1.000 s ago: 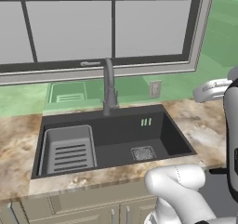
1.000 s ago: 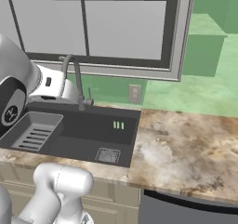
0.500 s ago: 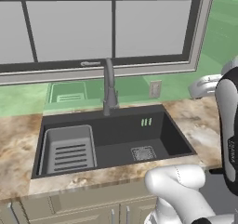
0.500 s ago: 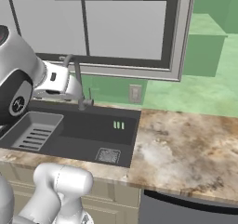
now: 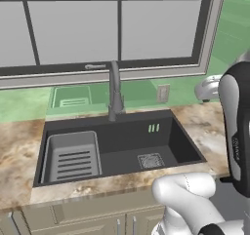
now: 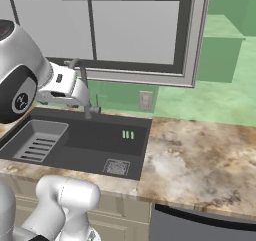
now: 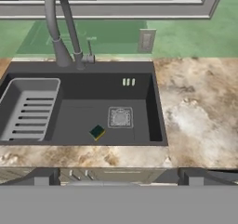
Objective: Pick up the sponge and sponge from the sink, and place them back in the cabinet, and close the cabinet doors.
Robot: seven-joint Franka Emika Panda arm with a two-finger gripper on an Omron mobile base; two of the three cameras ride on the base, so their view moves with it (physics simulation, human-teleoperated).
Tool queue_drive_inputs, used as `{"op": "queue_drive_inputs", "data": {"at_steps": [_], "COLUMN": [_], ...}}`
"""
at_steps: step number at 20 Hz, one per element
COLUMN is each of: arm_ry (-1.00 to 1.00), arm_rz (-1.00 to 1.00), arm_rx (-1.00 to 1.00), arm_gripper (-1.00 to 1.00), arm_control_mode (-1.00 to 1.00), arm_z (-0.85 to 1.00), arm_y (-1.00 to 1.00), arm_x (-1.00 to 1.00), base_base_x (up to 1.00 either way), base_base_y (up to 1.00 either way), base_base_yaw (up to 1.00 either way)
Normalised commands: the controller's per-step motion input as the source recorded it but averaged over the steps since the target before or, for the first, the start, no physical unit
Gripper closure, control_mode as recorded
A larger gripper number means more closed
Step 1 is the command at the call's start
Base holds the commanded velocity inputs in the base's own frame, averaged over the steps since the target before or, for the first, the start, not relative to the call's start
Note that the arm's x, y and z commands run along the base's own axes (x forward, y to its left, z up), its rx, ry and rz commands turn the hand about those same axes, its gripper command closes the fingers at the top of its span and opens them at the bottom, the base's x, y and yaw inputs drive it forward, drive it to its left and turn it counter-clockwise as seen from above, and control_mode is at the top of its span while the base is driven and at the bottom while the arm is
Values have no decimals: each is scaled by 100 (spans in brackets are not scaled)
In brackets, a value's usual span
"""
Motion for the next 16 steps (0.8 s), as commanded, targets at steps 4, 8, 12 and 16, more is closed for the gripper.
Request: {"op": "queue_drive_inputs", "data": {"at_steps": [4, 8, 12, 16], "arm_ry": [2, 1, 2, 2], "arm_rz": [0, 0, 0, 0], "arm_rx": [0, 0, 0, 0], "arm_gripper": [-100, -100, -100, -100], "arm_control_mode": [-100, -100, -100, -100], "arm_z": [-8, -11, -11, -6], "arm_y": [0, 0, 0, 0], "arm_x": [0, 0, 0, 6], "base_base_x": [0, 0, 0, 0], "base_base_y": [0, 0, 0, 0], "base_base_yaw": [0, 0, 0, 0]}}
